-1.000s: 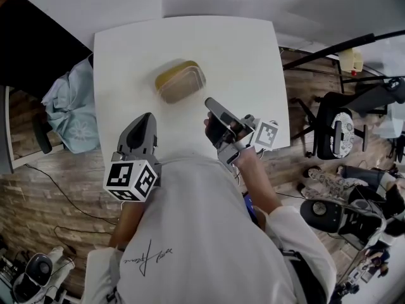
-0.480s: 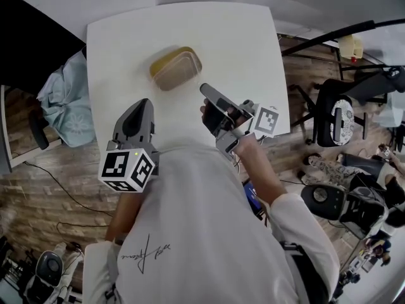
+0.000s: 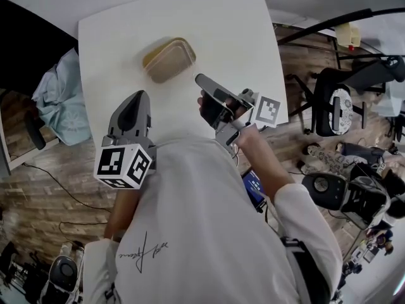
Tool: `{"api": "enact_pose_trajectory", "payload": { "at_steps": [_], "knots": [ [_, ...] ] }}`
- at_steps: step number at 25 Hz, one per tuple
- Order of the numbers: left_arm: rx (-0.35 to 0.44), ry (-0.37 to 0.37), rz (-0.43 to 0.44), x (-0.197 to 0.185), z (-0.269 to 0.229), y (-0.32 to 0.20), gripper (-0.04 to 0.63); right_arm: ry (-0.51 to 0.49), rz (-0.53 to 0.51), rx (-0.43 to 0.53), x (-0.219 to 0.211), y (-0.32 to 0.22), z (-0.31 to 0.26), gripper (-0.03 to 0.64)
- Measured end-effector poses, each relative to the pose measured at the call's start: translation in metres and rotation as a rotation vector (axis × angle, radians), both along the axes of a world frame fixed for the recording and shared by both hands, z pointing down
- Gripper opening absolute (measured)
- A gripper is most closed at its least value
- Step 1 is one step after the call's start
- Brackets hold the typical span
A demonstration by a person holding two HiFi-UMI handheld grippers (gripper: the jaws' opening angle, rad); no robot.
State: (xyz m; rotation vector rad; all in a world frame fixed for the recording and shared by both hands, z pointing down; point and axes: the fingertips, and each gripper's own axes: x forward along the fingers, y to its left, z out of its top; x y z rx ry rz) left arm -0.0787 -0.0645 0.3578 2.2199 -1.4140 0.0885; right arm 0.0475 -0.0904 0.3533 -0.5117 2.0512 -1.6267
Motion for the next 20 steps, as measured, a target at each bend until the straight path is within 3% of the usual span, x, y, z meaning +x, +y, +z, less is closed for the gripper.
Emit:
{"api": "enact_pose_trajectory", "payload": {
  "at_steps": [20],
  "knots": [
    [-0.013,-0.006,0.000,0.0007,0.0009,0.0031,0.008,-0.020,-0.038,-0.018,-0.0036,0.0016,-0.0021,0.011]
  ]
}}
